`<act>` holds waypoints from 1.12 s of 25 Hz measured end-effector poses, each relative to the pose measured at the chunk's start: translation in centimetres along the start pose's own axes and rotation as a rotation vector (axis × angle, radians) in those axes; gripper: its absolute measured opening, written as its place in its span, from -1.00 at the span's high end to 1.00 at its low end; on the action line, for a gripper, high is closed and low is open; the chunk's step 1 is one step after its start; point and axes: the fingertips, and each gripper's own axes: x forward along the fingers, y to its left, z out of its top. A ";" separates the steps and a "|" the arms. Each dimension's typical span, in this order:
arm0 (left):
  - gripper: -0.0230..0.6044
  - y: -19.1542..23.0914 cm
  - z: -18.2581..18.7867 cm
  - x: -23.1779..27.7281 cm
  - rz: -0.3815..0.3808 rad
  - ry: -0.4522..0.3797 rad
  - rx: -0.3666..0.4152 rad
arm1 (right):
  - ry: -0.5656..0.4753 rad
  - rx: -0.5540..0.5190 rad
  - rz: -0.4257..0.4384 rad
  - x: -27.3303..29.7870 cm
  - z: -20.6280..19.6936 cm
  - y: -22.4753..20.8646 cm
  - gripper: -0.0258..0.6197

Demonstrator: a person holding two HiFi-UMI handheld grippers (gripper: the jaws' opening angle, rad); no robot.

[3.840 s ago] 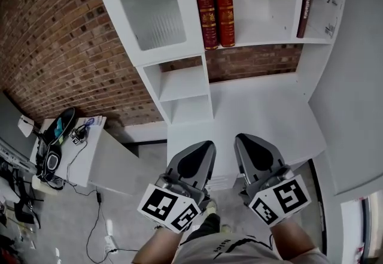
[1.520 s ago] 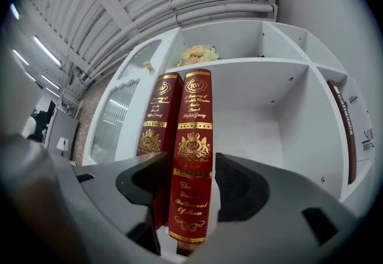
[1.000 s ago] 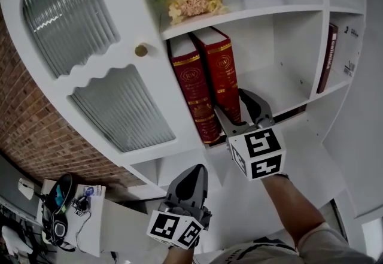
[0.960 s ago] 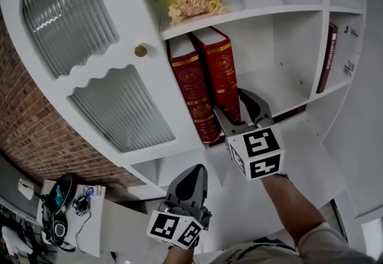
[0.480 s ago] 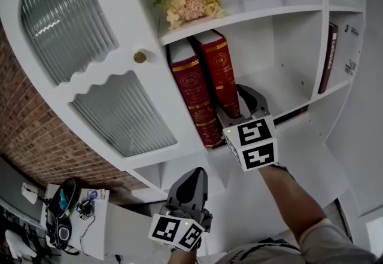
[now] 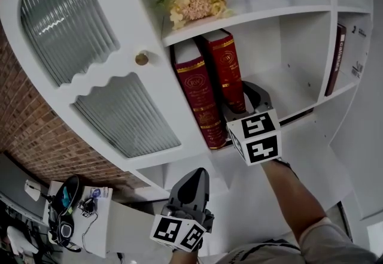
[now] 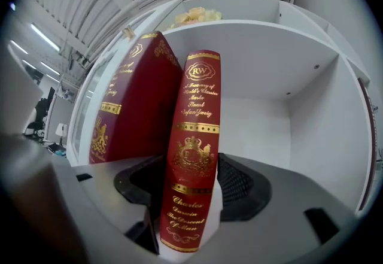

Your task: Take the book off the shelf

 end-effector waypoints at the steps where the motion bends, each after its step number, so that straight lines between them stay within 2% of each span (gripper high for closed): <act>1: 0.89 0.0 0.0 0.1 0.001 0.000 0.001 | 0.004 0.000 0.006 0.1 -0.1 0.0 0.13; 7: 0.89 0.0 -0.3 0.8 0.001 0.007 0.000 | -0.013 0.037 0.036 -0.2 -0.1 -0.5 0.13; 14: 0.89 -0.8 -0.9 1.5 -0.031 0.012 -0.010 | -0.039 0.069 0.042 -3.1 -0.1 -1.7 0.14; 20: 0.89 -1.6 -1.0 1.6 -0.055 0.015 -0.014 | -0.036 0.024 0.015 -3.5 0.1 -2.1 0.13; 24: 0.89 -1.6 -0.8 1.3 -0.050 0.013 -0.012 | -0.032 0.029 0.006 -2.4 0.5 -2.1 0.05; 28: 0.89 -1.3 -0.6 0.9 -0.044 0.013 -0.007 | -0.025 0.017 -0.009 -1.8 0.2 -2.3 0.07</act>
